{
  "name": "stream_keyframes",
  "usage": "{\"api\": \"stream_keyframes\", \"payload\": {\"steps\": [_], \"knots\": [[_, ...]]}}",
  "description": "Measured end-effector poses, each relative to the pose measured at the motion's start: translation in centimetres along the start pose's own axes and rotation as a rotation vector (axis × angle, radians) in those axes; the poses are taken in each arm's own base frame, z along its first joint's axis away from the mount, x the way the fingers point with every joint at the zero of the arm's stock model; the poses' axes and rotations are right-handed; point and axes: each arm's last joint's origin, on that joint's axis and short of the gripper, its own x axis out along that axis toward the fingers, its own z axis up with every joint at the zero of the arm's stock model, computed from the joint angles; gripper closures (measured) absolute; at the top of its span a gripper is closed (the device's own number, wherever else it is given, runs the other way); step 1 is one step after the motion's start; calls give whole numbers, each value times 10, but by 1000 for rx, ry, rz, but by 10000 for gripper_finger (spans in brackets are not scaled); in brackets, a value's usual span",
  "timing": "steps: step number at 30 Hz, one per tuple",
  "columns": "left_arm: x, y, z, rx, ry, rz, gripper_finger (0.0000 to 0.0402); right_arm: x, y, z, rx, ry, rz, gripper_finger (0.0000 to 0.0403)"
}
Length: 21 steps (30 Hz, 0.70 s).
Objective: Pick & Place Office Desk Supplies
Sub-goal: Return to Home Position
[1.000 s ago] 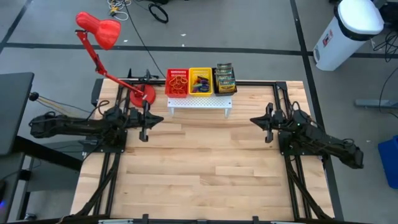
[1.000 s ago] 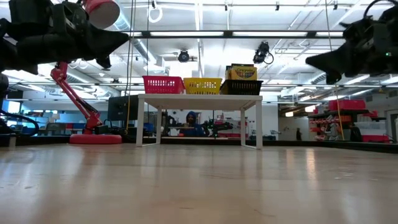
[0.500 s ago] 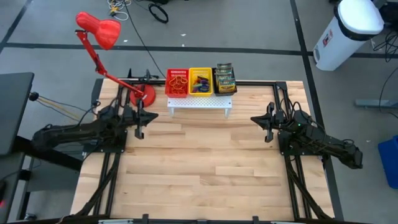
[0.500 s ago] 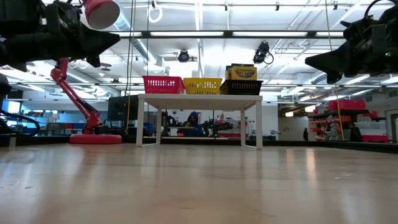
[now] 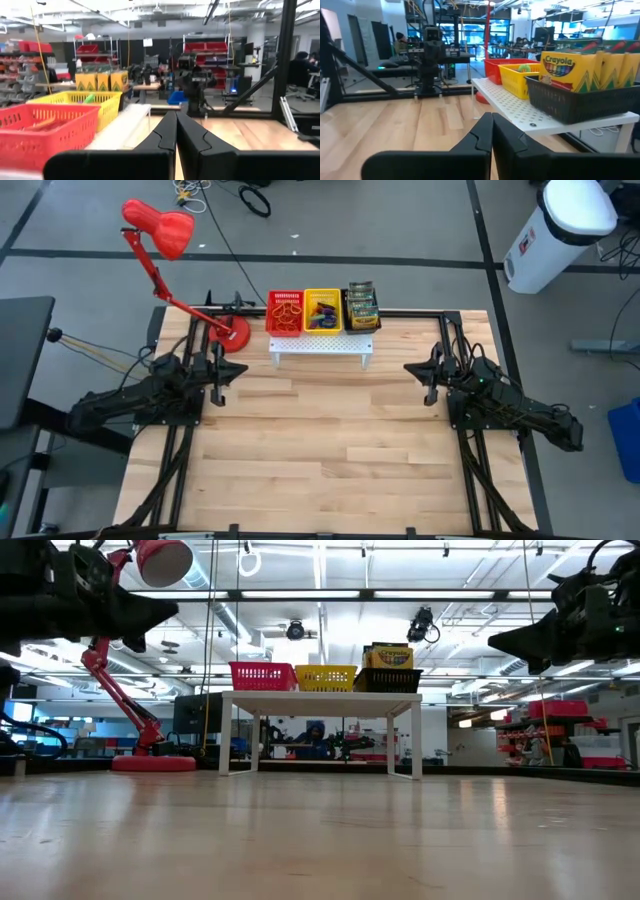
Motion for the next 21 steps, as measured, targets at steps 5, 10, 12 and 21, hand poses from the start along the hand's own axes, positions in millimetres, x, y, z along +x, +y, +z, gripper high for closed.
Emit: {"api": "stream_keyframes", "payload": {"steps": [5,10,12,21], "knots": [[0,0,-4,-12,39,8,394,0,0,-1,24,11,-15,388],[-2,5,-17,-64,174,188,394,0,0,-1,44,10,-9,398],[-1,5,-18,-76,185,172,394,0,0,-1,44,10,-7,399],[-1,4,-19,-103,192,166,394,0,-4,-3,79,23,-127,390]]}}
